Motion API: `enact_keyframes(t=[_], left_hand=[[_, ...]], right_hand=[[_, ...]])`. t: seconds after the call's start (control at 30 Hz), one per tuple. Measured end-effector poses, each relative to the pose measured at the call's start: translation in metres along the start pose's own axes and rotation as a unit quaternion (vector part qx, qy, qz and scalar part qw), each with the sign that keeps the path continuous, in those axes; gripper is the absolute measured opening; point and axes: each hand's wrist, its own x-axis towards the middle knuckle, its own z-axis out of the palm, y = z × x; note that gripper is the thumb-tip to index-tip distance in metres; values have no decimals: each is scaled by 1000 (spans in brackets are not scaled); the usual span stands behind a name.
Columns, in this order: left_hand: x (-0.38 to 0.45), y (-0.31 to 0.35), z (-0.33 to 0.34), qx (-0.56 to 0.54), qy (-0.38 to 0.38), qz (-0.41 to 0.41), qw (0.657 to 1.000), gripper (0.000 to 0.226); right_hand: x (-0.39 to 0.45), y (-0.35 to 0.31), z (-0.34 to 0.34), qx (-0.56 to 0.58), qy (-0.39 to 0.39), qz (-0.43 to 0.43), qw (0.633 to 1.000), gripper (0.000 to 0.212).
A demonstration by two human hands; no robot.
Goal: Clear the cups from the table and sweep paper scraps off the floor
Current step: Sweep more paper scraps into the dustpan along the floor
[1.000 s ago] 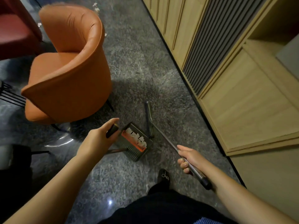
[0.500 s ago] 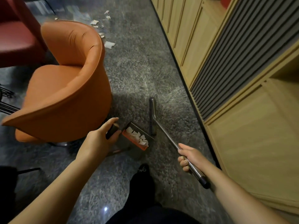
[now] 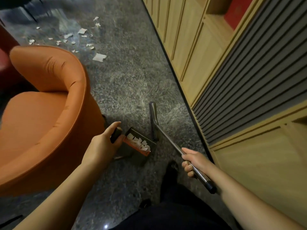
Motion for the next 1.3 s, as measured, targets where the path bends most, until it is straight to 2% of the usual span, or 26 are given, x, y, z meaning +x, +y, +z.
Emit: enact_keyframes(t=[0.4,0.67,1.1,1.3], left_hand=[[208,65,-12,-32,113,-60,991,52],[321,90,-47,-34,193,-84,977,51],[548,73,-129,-50,169,-117,977,52],[636,68,-163,-56,190,-141,970,48]], right_hand=[[126,-251,-14,-100,-45,-6,994,55],[197,-393,18,-118,-67,-16,991,56],[310,-584,92,-134,-85,-19,987,60],[364,-673,126,-164,-92,-22,982,60]])
